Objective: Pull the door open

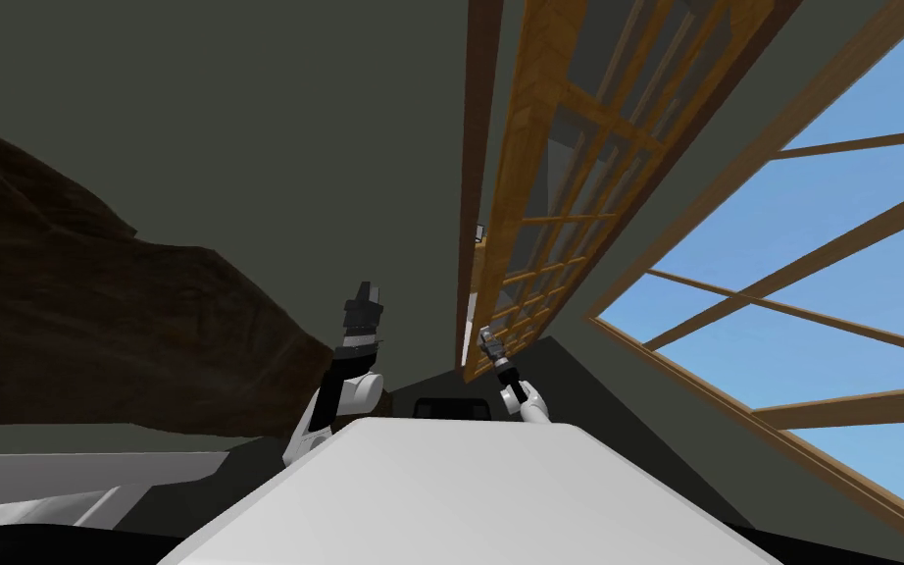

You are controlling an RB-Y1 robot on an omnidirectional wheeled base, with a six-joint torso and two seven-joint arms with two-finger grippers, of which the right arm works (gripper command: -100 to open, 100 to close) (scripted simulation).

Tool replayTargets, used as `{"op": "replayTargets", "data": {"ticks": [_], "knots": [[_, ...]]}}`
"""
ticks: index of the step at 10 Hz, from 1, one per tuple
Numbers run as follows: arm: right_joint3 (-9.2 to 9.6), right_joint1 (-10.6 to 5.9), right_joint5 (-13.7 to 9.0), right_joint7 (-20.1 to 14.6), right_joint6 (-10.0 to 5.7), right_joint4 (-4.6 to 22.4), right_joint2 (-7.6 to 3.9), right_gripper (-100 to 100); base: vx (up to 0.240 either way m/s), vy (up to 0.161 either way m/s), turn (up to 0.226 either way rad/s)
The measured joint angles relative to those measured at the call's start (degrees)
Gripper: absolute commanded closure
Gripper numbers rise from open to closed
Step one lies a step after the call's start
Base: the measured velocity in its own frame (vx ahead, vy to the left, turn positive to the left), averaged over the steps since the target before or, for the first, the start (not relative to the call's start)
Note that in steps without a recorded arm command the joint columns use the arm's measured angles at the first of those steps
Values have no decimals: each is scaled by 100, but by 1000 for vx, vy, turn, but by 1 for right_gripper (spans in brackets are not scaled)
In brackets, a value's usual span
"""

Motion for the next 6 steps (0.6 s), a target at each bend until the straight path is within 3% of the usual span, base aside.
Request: {"op": "replayTargets", "data": {"ticks": [1,3,4,5,6], "knots": [[-14,-38,-22,-28,-18,55,-41,100,-186,-11,2],[-18,27,-34,-92,76,-112,-61,100,-76,-27,4],[-60,-85,-67,-37,-42,141,-78,100,-77,-30,40],[-31,4,-58,-83,-5,-41,-86,100,-162,-19,37],[-25,-40,-68,-116,-17,-33,-92,100,-171,-12,42]]}}
